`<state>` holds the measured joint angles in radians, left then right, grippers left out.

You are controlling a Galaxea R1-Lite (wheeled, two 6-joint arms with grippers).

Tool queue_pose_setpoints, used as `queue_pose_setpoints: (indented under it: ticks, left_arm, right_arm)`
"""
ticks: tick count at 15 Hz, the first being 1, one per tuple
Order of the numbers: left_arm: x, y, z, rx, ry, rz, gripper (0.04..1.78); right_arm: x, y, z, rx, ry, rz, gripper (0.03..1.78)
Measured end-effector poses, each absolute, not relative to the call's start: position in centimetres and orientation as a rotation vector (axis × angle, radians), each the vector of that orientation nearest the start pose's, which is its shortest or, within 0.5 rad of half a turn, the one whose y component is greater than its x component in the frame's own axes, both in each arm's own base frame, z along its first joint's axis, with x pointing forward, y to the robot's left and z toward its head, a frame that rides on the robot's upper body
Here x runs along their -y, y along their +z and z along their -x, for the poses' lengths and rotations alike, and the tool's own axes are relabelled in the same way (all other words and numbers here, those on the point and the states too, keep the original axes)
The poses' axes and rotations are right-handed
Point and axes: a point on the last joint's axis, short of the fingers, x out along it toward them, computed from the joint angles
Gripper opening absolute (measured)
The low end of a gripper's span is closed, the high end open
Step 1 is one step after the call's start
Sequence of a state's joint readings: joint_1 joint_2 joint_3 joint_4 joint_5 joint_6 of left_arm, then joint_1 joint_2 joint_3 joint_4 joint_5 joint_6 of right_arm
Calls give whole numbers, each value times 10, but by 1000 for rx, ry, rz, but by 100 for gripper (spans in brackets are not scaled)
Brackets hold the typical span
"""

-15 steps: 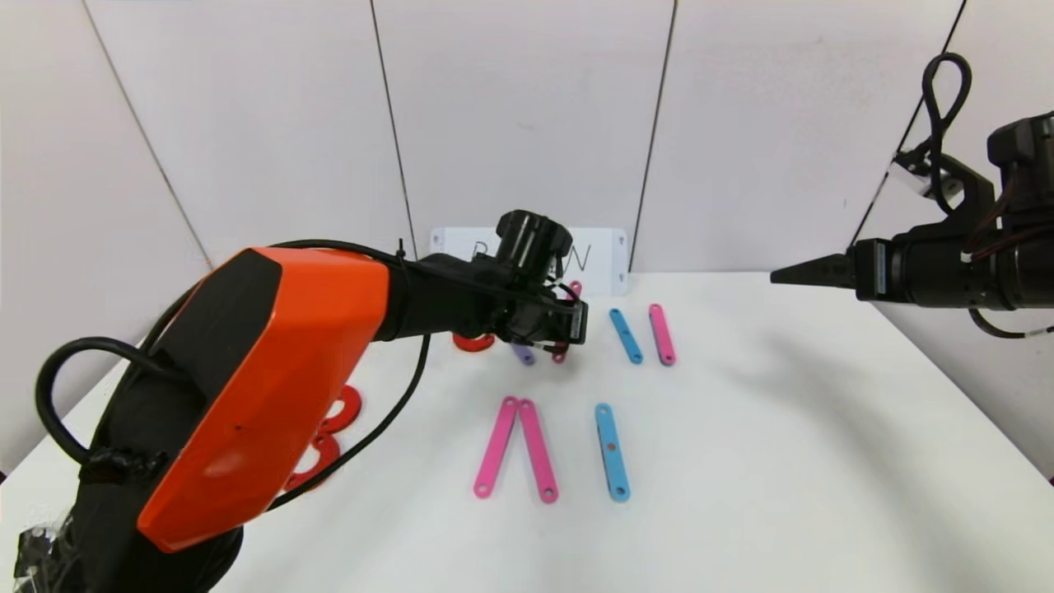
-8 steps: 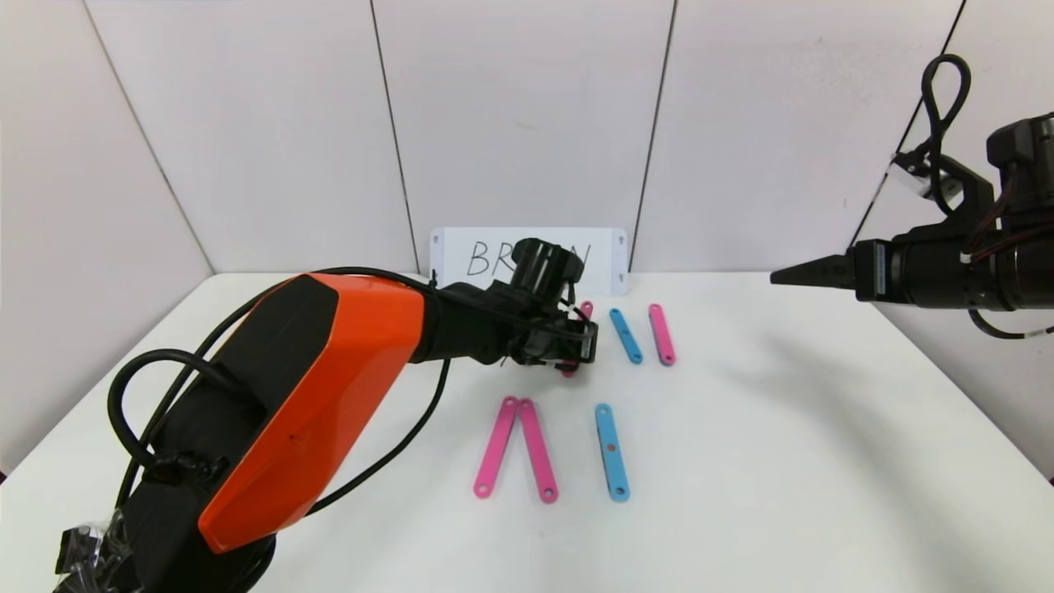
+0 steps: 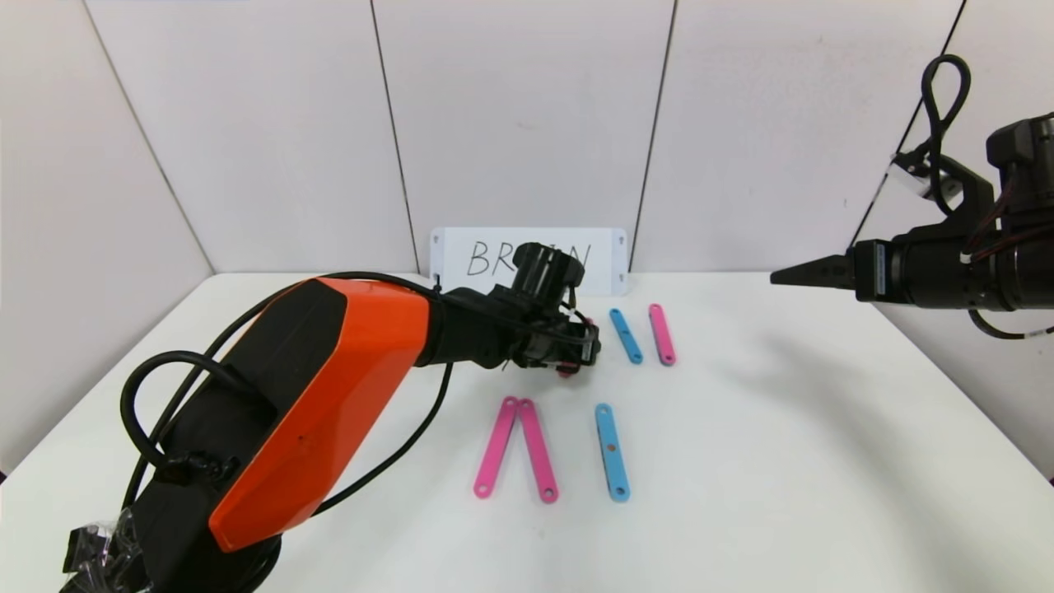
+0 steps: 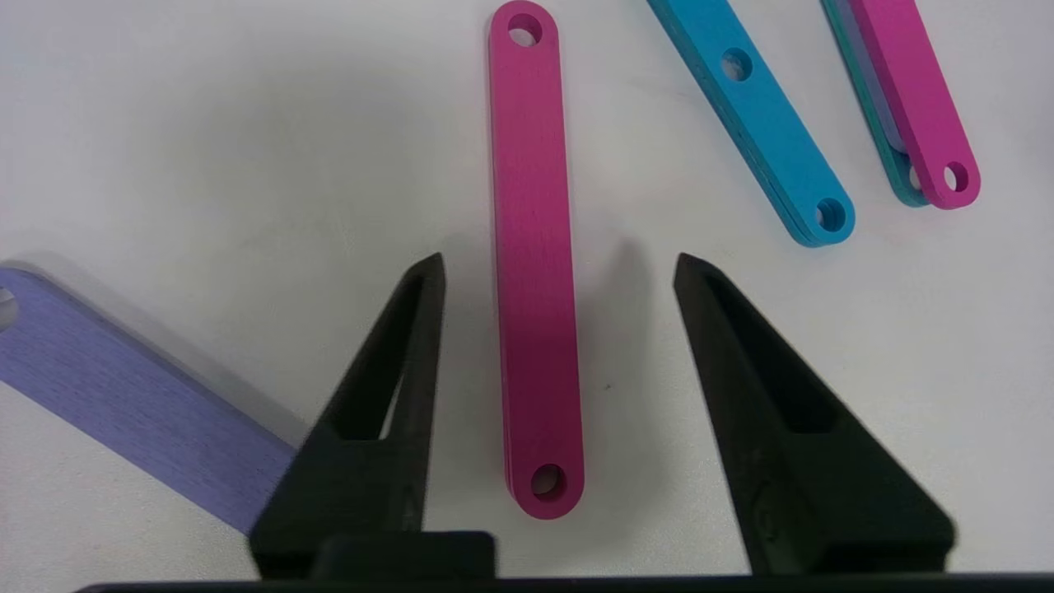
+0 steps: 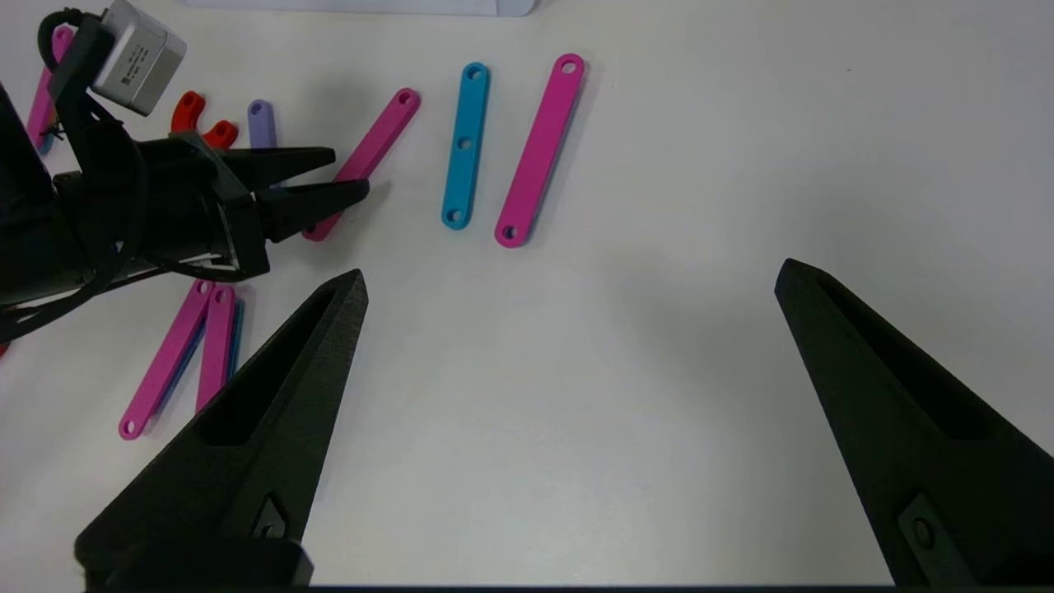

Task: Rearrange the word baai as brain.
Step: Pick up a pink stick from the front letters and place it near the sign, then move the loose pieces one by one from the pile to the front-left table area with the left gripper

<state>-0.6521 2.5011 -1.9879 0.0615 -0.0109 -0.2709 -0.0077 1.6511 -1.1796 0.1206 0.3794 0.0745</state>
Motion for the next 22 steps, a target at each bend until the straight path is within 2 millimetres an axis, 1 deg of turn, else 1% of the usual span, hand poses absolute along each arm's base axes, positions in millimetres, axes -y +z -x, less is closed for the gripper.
queue_pose_setpoints:
  ticks: [1,3,4,6,9,12,15,19,22]
  left_arm:
    - [313,104,-410,-635,-563,70,123]
    - [311,109,-410,-626,-561,76,150]
    - [310,114,-410,-617,-560,80,159]
    - [302,125,-412,-604,-544,86,172]
    - [277,140,-416,-629,-486,77,174]
    - [245,152,-420,-670,-334,50,174]
    - [206,158,-426,-724,-167,27,174]
    - [150,162,-437,-794,-37,51,174]
    - [116,163,-439,-841,40,65,174]
  right_arm:
    - [-6,231,-298,-598,339,-186,173]
    - [-6,231,-298,-598,339,-186,173]
    - [-6,231,-298,-598,340,-187,173]
    - [-6,231,-298,-598,340,-186,173]
    - [-6,231,-298,-598,340,-187,173]
    - [-6,230,-298,-599,339,-187,173]
    - [-6,230,-298,-601,340,-187,173]
    - [-6,229,-297,-604,341,-188,173]
    - [-7,229,-297,-604,342,-187,173]
